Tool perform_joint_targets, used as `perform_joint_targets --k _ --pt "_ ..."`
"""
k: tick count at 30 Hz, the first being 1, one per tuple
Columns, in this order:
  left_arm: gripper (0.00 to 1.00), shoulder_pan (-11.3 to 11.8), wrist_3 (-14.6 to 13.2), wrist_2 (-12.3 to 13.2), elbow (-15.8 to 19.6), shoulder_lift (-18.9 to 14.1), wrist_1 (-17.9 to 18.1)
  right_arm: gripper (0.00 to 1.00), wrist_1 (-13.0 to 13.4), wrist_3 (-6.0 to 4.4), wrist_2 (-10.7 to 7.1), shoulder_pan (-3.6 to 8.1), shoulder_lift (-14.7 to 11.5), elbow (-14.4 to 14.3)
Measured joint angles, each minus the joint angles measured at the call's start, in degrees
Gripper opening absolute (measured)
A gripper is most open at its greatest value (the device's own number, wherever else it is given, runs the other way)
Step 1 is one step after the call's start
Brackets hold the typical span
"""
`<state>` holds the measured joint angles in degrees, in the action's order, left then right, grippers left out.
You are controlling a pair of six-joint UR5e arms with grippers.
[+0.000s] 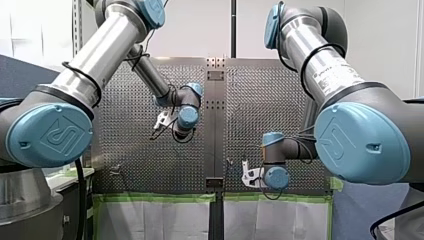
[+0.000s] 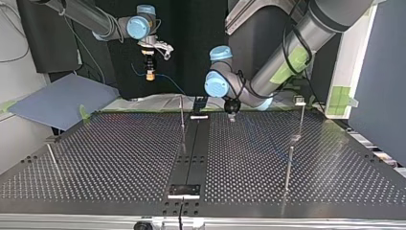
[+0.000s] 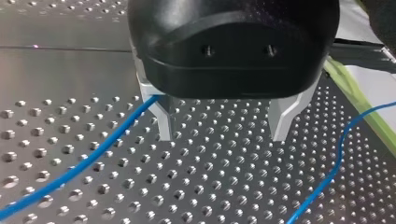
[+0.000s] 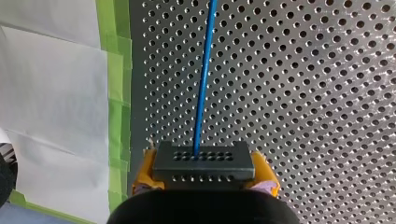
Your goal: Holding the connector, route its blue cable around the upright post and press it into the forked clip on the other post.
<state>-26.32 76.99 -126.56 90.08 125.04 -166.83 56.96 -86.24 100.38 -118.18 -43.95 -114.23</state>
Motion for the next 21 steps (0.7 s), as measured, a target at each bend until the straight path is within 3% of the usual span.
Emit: perform_joint_targets --k 13,21 --pt "1.0 -0.91 0.01 2.32 -0.01 5.25 1.75 0.0 0.0 0.0 0.0 -0.12 0.01 0.02" --pt "1.0 -1.62 0.37 3.72 -0.02 6.02 2.65 0.0 0.24 0.0 0.0 -0.16 0.0 0.01"
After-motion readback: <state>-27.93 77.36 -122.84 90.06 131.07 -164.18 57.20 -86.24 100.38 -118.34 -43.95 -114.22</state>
